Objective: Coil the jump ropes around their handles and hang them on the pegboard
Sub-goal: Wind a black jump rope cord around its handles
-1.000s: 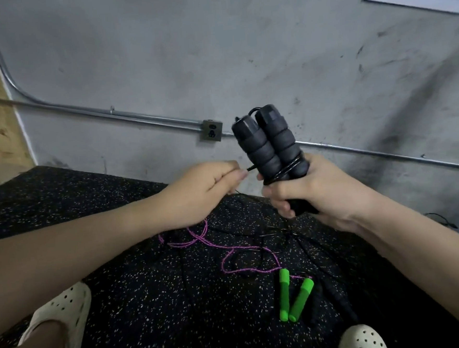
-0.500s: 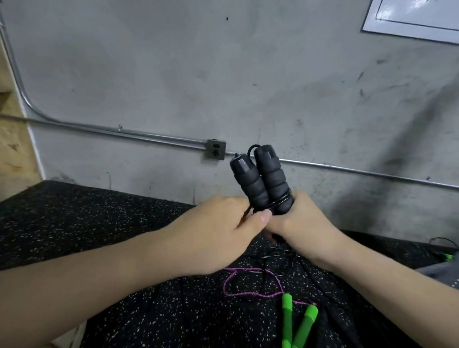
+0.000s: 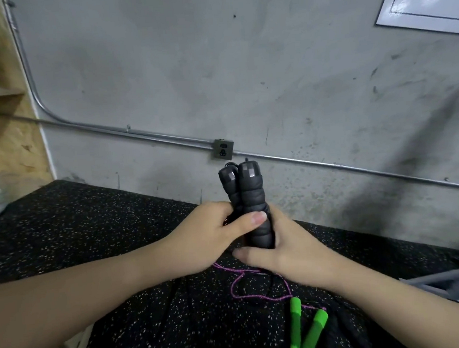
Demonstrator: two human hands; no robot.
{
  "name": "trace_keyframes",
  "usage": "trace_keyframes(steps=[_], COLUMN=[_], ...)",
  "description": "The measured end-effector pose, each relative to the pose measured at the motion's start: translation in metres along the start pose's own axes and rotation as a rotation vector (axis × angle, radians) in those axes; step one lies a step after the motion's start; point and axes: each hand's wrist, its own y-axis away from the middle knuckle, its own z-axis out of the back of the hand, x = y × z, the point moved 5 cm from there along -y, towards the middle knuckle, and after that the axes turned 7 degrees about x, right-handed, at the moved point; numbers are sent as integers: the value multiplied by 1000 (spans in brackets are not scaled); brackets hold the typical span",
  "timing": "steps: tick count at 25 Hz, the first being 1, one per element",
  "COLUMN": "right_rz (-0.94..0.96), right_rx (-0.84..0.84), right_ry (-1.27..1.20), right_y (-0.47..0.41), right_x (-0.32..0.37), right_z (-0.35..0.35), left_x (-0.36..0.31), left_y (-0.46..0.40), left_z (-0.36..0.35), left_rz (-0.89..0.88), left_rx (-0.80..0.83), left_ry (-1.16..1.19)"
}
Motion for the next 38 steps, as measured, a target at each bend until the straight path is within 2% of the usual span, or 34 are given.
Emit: trace_keyframes(steps=[2,3,6,10,13,19,21,23,25,27,30,33,38], right_rz=[-32,-7,107,131,123,12,-41,-102,-141,-100,-20,47,96], right_rx=[197,242,134,-48,-127,-228,-122,163,429,489,333,150,-87], right_ry=[-348,-424,-299,-243,-227,-174,-187,-315,-610,-784,-632,-492,-287], right_y=[9,13,14,10,9,7,7,13,24,27,22,18,14], right_x=[4,8,13,11,7,-4,-3,1,7,12,17,19,16], right_z=[-1,-1,6,17,24,14,13,8,-2,-8,-9,0,14], left_x=[-4,-7,-3,3,-8,-15,-6,-3,-9,-16,-8,6,-15], left_y=[2,2,0,-5,-3,1,2,6,10,13,10,8,12], left_z=[-2,-3,-5,-2,1,-9,-8,-6,-7,-6,-2,9,13], left_rz=[-68,-95,-67,29,-16,-15,-52,-102,-144,-161,-78,78,10], left_rx=[109,148,153,74,-35,-120,-82,-10,77,122,156,76,-95], left_ry=[112,143,153,-15,-67,-107,-81,-40,27,123,95,-50,-69])
